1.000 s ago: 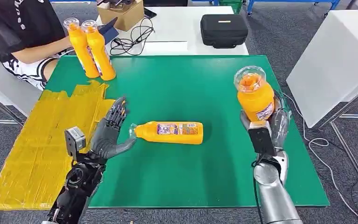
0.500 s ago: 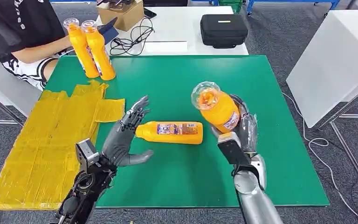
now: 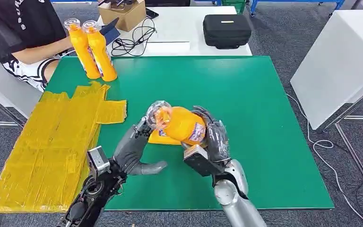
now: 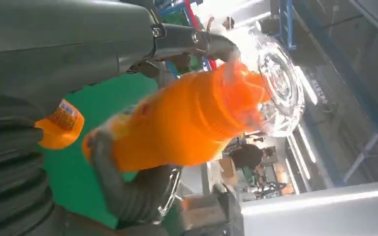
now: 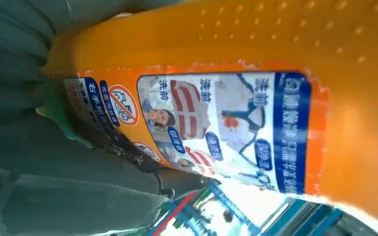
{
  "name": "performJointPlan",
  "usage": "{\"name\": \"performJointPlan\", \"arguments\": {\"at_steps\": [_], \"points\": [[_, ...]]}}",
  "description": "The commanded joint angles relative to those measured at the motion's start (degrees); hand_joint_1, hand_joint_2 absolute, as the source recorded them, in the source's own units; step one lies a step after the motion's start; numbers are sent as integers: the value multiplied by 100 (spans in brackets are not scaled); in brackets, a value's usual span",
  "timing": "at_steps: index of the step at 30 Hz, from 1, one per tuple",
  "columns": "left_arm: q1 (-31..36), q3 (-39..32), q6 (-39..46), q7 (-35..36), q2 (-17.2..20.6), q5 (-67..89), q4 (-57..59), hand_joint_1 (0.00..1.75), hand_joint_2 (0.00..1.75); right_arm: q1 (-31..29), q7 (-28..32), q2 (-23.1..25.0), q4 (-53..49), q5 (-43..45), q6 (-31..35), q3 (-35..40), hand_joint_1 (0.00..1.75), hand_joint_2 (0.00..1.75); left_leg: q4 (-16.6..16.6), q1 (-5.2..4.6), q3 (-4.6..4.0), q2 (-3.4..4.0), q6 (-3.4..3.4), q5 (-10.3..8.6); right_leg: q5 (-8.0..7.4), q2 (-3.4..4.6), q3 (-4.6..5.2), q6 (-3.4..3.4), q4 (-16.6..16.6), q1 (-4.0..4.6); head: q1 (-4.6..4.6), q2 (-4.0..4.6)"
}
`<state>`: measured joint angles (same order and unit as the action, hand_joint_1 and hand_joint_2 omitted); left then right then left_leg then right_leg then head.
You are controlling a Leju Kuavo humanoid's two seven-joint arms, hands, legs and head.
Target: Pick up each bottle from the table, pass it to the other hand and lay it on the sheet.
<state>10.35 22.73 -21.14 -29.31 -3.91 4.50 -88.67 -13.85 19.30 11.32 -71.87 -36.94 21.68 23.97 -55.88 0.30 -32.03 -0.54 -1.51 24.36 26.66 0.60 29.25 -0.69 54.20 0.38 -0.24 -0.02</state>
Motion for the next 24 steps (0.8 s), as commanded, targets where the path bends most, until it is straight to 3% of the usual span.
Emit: {"name": "performJointPlan", "arguments": {"at_steps": [1,9,24], "points": [[125,151,123,54,167,-79,184,0,175,-469,26,39,696,-17,-149,749,175,175,1,1,14,14,3,7,2,7,-12,-7,-4,1,0,0],[-29,-50,243,99,168,-180,194,0,175,-493,-169,178,683,-340,-243,1362,175,175,5,0,18,13,6,8,4,5,-16,-5,-5,-1,0,0],[-380,-286,397,165,91,-105,-6,0,175,-434,-74,285,563,-357,-579,1785,175,175,4,-1,11,15,4,8,4,9,-11,-5,-3,-1,4,0]]}}
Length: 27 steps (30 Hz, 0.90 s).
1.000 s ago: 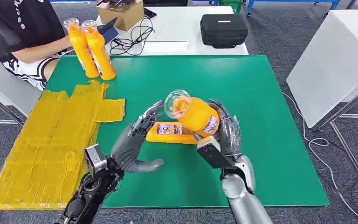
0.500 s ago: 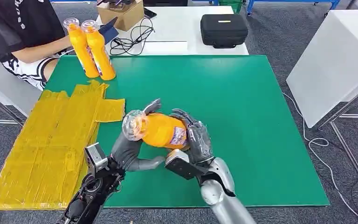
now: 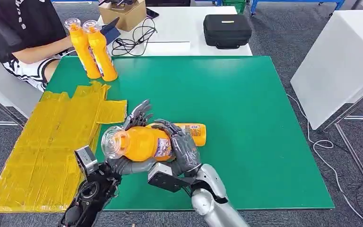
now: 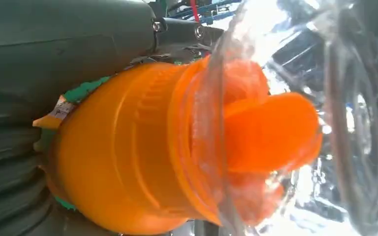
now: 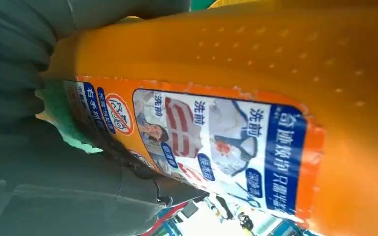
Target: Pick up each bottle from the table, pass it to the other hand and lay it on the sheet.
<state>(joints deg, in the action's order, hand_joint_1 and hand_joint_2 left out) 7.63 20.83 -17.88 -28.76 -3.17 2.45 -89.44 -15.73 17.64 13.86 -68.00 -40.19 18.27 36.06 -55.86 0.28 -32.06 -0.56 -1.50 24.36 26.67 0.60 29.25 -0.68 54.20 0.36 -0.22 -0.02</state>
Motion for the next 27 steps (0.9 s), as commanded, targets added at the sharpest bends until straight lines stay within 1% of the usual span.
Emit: {"name": "performJointPlan", "arguments": {"at_steps": [1,4,5,6,7,8,9,11,21,23,24,27], "points": [[-118,-113,64,111,8,99,64,0,175,-255,91,28,176,-43,-243,593,175,175,1,1,17,19,5,11,5,10,-12,-7,-2,1,0,0],[-160,-164,44,115,-6,111,19,0,175,-347,61,54,226,-20,-237,574,175,175,1,1,14,16,5,9,4,7,-10,-5,-2,1,-2,0],[-155,-178,27,117,-31,131,7,7,175,-397,57,57,265,16,-226,556,175,175,1,2,7,14,4,5,1,7,-2,-3,-2,2,-2,0],[-155,-178,27,117,-31,131,7,7,175,-397,57,57,265,16,-226,556,175,175,-1,2,14,12,5,9,6,1,-10,-6,-2,2,0,0],[-146,-176,26,117,-37,131,1,21,175,-409,57,45,266,17,-226,546,175,175,0,2,9,3,3,4,4,-4,-7,-5,-2,1,0,0],[-140,-197,33,86,-63,144,-22,147,175,-436,64,49,310,59,-211,528,175,175,-2,3,13,4,5,8,6,-4,-13,-7,-2,3,0,0],[-137,-200,29,76,-67,143,-27,169,175,-442,66,48,318,69,-206,527,175,175,0,2,11,10,3,6,2,4,-7,-6,-2,2,0,0],[-127,-225,19,39,-85,111,-76,175,175,-459,77,44,355,99,-189,511,175,175,0,1,10,12,3,6,2,4,-7,-7,-2,1,-2,0],[-176,-443,-19,-168,-153,-178,-150,175,175,-468,106,60,559,156,-109,467,175,175,1,3,18,8,5,9,6,-3,-18,-8,-5,2,0,0],[-224,-494,-15,-222,-151,-245,-190,175,175,-442,112,80,591,136,-88,452,175,175,3,-1,9,7,3,2,2,1,-6,-4,-4,-1,0,0],[-245,-518,-6,-236,-148,-269,-212,175,175,-435,104,88,594,129,-80,439,175,175,4,2,19,10,4,7,5,0,-18,-6,-7,2,0,0],[-257,-539,1,-251,-146,-306,-232,175,175,-428,96,91,584,119,-88,418,175,175,2,2,10,5,3,3,3,-2,-8,-5,-5,1,0,0]]}}
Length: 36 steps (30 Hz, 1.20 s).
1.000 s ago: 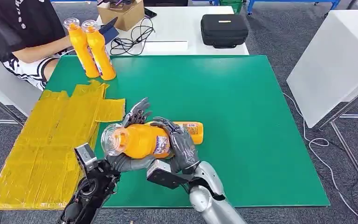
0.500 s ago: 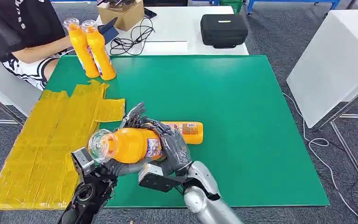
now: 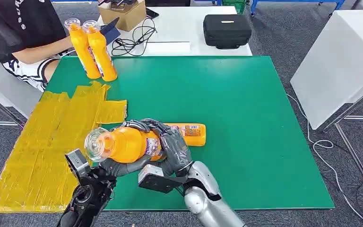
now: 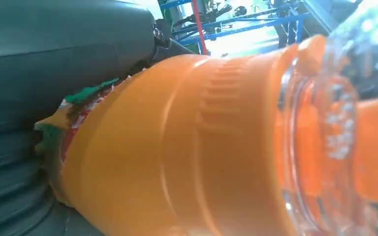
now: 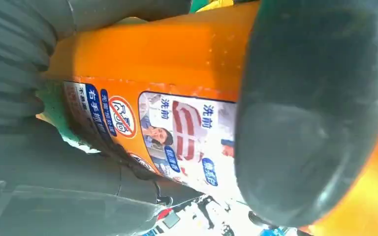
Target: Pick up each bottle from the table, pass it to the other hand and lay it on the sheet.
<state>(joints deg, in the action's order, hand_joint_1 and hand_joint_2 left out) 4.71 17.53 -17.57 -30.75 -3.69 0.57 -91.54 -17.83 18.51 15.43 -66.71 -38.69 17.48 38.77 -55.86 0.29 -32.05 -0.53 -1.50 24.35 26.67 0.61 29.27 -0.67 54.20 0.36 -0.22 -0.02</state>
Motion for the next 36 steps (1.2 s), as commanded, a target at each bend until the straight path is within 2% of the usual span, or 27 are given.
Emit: {"name": "performJointPlan", "arguments": {"at_steps": [1,8,9,10,13,16,17,19,22,26,28,30,32,34,36], "points": [[35,-209,-30,-52,-94,-118,-22,175,175,-218,8,-66,455,-32,-9,147,175,175,1,3,16,4,4,8,6,-5,-18,-8,-5,2,0,0],[32,-245,17,-63,-83,-223,-113,175,175,-166,-29,-109,269,-62,-15,99,175,175,1,2,9,0,2,4,3,-7,-12,-7,-5,2,-2,0],[24,-269,41,-57,-80,-252,-151,175,175,-128,-47,-126,153,-1,-23,46,161,175,-1,4,13,-1,3,7,5,-11,-18,-10,-7,3,0,0],[6,-298,82,-48,-79,-260,-202,175,175,-98,-47,-168,1,27,-17,24,0,175,-1,3,7,-2,2,5,4,-9,-11,-7,-5,3,0,0],[-42,-418,228,-24,-83,-210,-358,175,175,11,-191,-360,-595,-17,-13,-64,0,175,-2,2,2,-6,2,4,5,-13,-6,-6,-3,1,-2,0],[-150,-641,499,-23,-149,36,-521,175,175,326,-658,-679,-1548,-759,73,-289,0,175,-6,6,7,-14,2,9,10,-24,-17,-10,-5,4,-2,0],[-172,-688,481,-23,-161,37,-542,175,175,421,-707,-737,-1761,-797,1,-375,0,175,-3,3,6,-14,1,6,8,-21,-14,-9,-7,2,0,0],[-237,-802,408,-37,-153,25,-532,175,175,753,-1017,-989,-2294,-1451,68,-645,0,175,-2,3,11,-14,1,7,8,-23,-19,-10,-8,2,-2,0],[-185,-906,517,-128,-166,242,-464,175,175,1057,-1218,-1138,-2706,-2046,172,-991,0,175,2,1,9,-21,0,3,7,-27,-18,-9,-12,0,0,0],[-123,-924,582,-144,-173,332,-420,175,175,1179,-1225,-1246,-2890,-2079,210,-1082,0,175,-2,3,11,-22,1,7,9,-30,-22,-12,-11,0,2,0],[-35,-867,1186,-138,-116,1133,-367,175,175,1382,-1465,-1270,-3147,-2543,379,-1218,0,175,0,0,8,-17,2,5,7,-24,-15,-9,-9,-2,-2,0],[163,-607,1666,121,198,2307,-155,175,175,1759,-1533,-1475,-3693,-2733,529,-1417,0,175,-3,2,10,-29,4,7,12,-40,-22,-10,-9,1,0,0],[350,-590,1976,286,263,2895,117,175,175,2044,-1526,-1618,-4068,-2804,671,-1570,0,175,2,-1,3,-43,2,-1,10,-47,-15,-6,-10,-2,-2,0],[627,-434,2594,979,371,4384,438,175,175,2227,-1555,-1710,-4237,-2958,862,-1657,0,175,1,1,16,-47,4,5,16,-56,-29,-10,-13,-1,0,0],[909,-287,2671,1776,467,5507,727,175,175,2333,-1626,-1720,-4328,-3104,923,-1703,0,175,2,0,13,-45,3,3,12,-51,-26,-10,-13,-2,-2,0]]}}
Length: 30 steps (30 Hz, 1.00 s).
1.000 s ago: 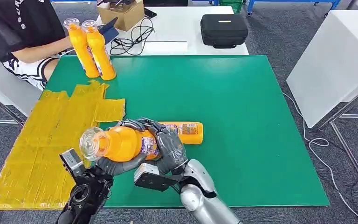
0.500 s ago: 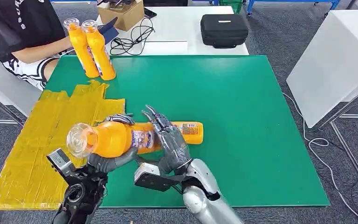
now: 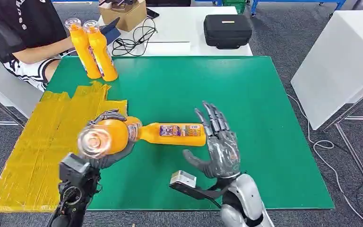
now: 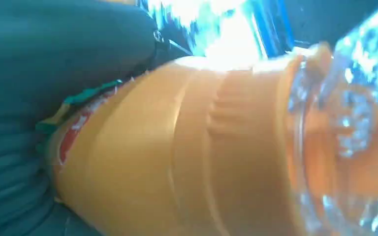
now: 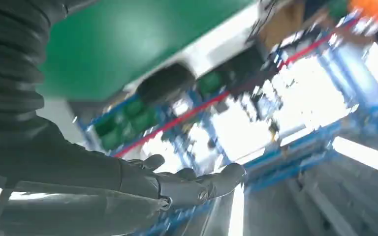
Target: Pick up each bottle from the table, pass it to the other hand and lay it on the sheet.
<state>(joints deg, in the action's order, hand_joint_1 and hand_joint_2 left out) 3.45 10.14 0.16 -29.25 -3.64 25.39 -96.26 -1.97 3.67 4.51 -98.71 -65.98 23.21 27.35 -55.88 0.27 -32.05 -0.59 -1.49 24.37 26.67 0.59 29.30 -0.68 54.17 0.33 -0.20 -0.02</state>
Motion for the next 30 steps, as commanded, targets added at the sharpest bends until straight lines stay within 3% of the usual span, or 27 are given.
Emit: {"name": "performJointPlan", "arguments": {"at_steps": [1,3,12,15,20,30], "points": [[1155,527,917,1995,520,3583,1323,175,175,761,-172,-615,-1166,-415,328,-563,0,175,2,2,14,-38,3,3,13,-50,-30,-10,-9,2,-4,0],[1411,627,813,2475,583,4280,1613,175,175,762,-261,-563,-1199,-608,333,-569,0,175,1,1,9,-32,4,0,9,-42,-21,-8,-4,1,-2,0],[1414,624,815,2475,575,4293,1651,175,175,729,-279,-549,-1164,-633,340,-550,0,175,4,-2,8,-3,2,0,2,-10,-9,-4,-2,-2,-2,0],[1591,737,602,3011,668,5064,1927,175,175,816,-285,-590,-1134,-661,439,-513,0,175,3,1,17,1,4,5,6,-11,-20,-7,-5,1,-2,0],[1712,569,599,3410,768,5567,2346,175,175,1123,-226,-679,-1011,-615,706,-427,0,175,6,5,21,-3,6,3,3,-16,-27,-7,-11,4,-4,0],[1634,117,236,3872,647,6185,2661,175,175,1353,-155,-521,-1101,-657,494,-477,0,175,4,1,9,9,3,3,2,-1,-10,-4,-3,1,-2,0]]}}
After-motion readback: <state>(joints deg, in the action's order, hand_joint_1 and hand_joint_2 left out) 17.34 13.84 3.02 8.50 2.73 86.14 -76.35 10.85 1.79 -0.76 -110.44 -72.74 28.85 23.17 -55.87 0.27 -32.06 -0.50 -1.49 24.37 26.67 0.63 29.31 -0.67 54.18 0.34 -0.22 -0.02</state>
